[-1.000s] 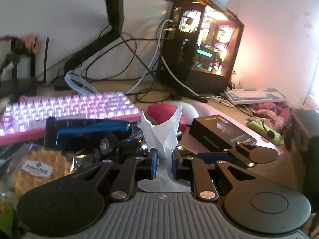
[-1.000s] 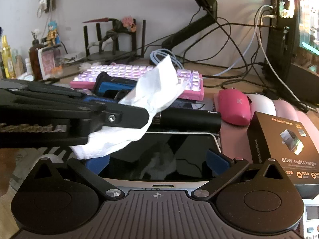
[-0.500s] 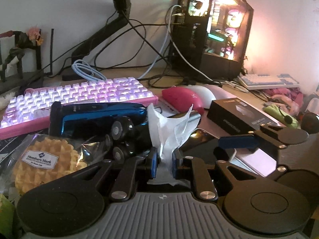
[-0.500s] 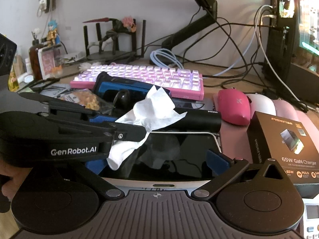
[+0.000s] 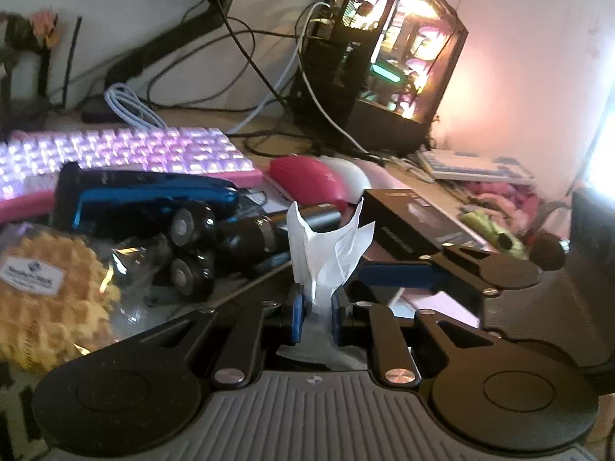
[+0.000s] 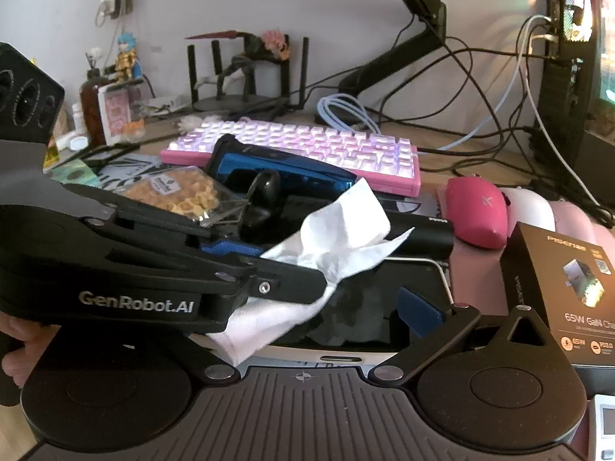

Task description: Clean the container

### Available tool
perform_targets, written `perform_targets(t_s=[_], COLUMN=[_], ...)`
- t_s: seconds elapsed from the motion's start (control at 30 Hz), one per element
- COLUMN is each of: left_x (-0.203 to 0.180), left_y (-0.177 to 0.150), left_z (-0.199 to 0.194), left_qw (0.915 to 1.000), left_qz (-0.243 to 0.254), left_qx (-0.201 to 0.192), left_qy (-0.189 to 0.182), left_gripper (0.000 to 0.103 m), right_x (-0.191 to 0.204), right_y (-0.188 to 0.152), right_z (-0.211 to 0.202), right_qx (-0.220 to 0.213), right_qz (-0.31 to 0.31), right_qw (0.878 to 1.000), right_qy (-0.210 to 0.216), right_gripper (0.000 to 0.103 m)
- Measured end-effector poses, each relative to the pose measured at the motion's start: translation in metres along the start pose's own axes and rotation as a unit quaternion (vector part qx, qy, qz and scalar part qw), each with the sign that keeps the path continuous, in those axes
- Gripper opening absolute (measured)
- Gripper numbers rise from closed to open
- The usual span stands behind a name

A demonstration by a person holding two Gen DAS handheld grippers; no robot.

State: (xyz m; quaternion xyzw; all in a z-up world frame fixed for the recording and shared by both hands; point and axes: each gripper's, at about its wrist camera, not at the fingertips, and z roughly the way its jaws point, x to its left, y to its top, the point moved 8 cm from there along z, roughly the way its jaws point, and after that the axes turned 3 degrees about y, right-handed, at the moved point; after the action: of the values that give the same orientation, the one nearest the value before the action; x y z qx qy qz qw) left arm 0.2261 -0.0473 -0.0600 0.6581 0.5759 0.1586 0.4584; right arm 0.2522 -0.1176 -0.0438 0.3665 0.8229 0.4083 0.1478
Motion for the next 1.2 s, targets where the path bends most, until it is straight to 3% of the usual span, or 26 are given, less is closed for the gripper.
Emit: perform_targets(t_s=[0.23, 0.37, 0.67, 0.87, 0.97, 1.2], left_x=[0.000, 0.006, 0.014, 0.013, 0.003, 0.004], left_y=[-0.001, 0.002, 0.006, 0.005, 0.002, 0.000], left_z=[0.002, -0.001, -0.003, -0.005, -0.005, -0.004], left_qw=[0.9999, 0.9972, 0.9914, 0.9907, 0.9947, 0.9985], left_qz=[0.004, 0.031, 0.037, 0.047, 0.052, 0.027], left_qx=[-0.001, -0.019, -0.025, -0.025, -0.021, -0.017], left_qy=[-0.009, 0.065, 0.123, 0.126, 0.087, 0.045], left_gripper=[0.018, 0.018, 0.019, 0.019, 0.017, 0.017], right_x=[0.000, 0.000, 0.001, 0.001, 0.001, 0.002], right_y=[0.000, 0.000, -0.001, -0.001, -0.001, -0.002], right_z=[0.000, -0.001, -0.001, -0.001, -0.001, -0.001], right_qx=[0.000, 0.000, 0.000, 0.000, 0.000, 0.000], right_qz=[-0.002, -0.001, 0.000, 0.000, 0.001, 0.002], right_qw=[1.000, 1.000, 1.000, 1.000, 1.000, 1.000], right_qy=[0.001, 0.001, 0.000, 0.000, -0.001, -0.002], right_gripper=[0.103, 0.103, 0.103, 0.103, 0.103, 0.103])
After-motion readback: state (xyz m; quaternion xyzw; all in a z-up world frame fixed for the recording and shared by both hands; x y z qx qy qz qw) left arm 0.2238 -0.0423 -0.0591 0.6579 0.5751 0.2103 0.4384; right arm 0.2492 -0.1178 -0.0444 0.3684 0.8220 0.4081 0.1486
